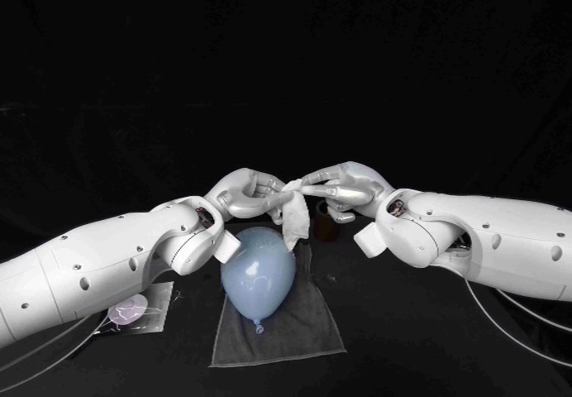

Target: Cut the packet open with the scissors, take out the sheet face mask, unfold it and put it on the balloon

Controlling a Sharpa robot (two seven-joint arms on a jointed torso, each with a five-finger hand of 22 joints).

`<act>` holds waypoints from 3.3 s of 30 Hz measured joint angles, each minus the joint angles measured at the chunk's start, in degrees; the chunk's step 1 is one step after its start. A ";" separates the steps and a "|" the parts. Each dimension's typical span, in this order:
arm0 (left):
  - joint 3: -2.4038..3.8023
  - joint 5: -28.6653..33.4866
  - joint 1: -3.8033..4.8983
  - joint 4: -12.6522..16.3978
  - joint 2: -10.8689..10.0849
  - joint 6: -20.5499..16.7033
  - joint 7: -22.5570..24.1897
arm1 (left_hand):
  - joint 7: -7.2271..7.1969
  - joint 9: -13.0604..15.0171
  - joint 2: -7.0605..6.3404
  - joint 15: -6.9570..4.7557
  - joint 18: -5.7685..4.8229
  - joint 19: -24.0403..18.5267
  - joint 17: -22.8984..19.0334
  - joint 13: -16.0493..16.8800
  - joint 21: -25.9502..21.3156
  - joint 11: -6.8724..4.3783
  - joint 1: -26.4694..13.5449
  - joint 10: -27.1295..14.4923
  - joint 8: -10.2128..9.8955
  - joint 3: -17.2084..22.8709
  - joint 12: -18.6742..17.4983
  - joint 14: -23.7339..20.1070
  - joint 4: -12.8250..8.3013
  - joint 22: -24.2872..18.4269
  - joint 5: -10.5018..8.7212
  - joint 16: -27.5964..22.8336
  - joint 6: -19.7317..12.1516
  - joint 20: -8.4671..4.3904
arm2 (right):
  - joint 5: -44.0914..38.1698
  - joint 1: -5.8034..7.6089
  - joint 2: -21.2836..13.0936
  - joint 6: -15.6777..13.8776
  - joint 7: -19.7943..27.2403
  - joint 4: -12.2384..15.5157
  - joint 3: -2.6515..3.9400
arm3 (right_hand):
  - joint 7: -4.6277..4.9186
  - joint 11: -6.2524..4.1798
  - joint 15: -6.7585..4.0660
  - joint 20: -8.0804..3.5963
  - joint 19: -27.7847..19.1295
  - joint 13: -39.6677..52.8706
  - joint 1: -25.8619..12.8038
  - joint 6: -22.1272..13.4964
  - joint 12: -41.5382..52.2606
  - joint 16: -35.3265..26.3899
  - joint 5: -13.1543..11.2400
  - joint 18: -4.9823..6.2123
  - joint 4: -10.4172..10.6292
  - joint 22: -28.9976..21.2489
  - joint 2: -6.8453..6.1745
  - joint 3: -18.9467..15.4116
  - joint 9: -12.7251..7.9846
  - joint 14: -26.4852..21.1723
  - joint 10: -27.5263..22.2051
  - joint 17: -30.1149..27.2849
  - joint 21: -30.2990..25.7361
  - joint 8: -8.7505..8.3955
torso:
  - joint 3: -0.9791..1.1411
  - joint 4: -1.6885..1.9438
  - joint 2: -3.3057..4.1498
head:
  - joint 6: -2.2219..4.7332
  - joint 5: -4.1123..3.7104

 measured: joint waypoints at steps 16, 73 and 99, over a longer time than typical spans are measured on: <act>0.00 1.49 0.00 -0.18 0.08 -0.97 0.02 | -1.05 0.01 -2.53 -0.73 -0.06 0.42 0.50 1.29 0.28 -1.14 -3.65 2.19 1.90 -0.20 1.00 0.94 -0.30 -0.03 -0.03 1.01 2.12 -0.42 | -8.52 -0.03 -1.38 -2.41 -2.20 0.37 0.00 | 1.45 1.32 0.51 0.96 -2.03 0.01 -7.67 -5.02 -5.04 0.06 0.00 1.45 3.54 0.01 -6.43 -9.21 -0.54 -0.09 -1.55 0.04 -7.52 -1.24 | -0.07 -0.02 -0.02 | -0.17 -0.18; 0.00 4.51 0.01 -0.08 -0.02 -3.70 0.16 | -1.35 0.02 -3.58 -0.87 0.10 0.62 0.52 1.63 0.46 -1.55 -3.66 2.98 2.33 0.05 1.23 1.64 -0.86 0.07 -0.06 0.99 2.55 -0.62 | -16.95 -3.58 1.70 -9.72 -2.88 0.21 -0.07 | 0.84 1.02 0.92 1.11 -3.59 -0.02 -3.21 -3.76 -7.76 -0.21 0.00 2.30 5.72 -1.59 -2.92 -13.67 -0.88 -0.09 -5.32 -0.01 -11.26 1.59 | -0.01 -0.02 -0.01 | -0.70 0.00; 0.00 4.34 0.00 -0.73 -0.35 -0.84 0.16 | -0.69 5.90 -6.92 -0.55 -0.04 0.62 0.46 2.05 0.00 -0.61 -4.11 1.40 1.37 -1.74 0.80 0.28 -1.50 -0.33 -0.05 0.66 1.54 -0.61 | -19.43 -3.06 0.33 -14.46 -1.64 1.26 0.09 | -2.79 -2.77 -0.57 -1.68 -1.63 0.01 1.89 1.88 -4.41 0.01 -0.34 2.16 0.57 0.01 3.26 -0.53 2.22 -1.51 -1.70 0.04 -7.70 10.92 | -0.04 0.00 -0.04 | -0.47 0.13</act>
